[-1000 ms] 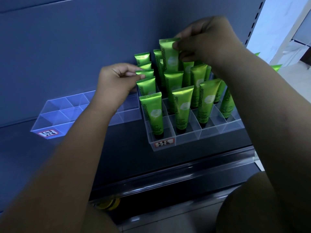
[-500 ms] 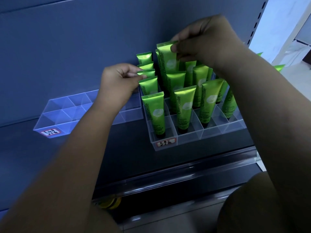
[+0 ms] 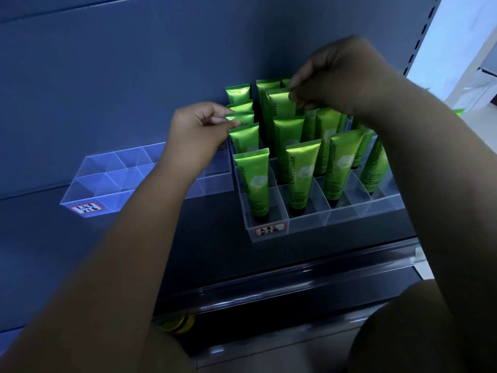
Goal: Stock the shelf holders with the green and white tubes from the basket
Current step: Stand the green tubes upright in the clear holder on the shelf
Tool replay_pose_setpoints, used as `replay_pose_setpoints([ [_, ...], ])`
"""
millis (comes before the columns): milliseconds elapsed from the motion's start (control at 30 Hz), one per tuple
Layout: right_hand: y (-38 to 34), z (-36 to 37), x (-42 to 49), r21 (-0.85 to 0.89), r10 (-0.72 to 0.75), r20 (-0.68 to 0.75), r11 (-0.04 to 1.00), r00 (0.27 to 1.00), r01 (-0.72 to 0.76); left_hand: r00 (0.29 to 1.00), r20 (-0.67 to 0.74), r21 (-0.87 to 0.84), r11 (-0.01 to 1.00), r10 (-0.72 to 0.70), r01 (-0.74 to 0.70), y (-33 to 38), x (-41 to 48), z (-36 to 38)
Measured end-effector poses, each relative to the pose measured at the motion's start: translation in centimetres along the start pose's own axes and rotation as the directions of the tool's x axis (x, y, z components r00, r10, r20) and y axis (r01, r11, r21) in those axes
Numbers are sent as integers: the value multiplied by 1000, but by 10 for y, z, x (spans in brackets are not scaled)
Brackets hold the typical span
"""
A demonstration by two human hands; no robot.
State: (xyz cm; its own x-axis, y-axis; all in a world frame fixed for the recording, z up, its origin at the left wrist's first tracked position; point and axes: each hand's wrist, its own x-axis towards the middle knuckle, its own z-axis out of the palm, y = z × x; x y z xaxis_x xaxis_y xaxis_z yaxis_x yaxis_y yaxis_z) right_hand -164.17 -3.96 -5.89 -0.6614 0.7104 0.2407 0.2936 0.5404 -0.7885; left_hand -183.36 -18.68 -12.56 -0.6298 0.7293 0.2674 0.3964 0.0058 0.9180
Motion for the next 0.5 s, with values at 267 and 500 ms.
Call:
replay_pose_setpoints([
  [267,5,0,3,-315,-73,-8,947,997,66,1000,-2,-5,1000,7,-7,3,-2,4],
  [500,5,1,3,-411,-89,38,906,995,97,1000,-17,-5,1000,10,-10,1,-2,5],
])
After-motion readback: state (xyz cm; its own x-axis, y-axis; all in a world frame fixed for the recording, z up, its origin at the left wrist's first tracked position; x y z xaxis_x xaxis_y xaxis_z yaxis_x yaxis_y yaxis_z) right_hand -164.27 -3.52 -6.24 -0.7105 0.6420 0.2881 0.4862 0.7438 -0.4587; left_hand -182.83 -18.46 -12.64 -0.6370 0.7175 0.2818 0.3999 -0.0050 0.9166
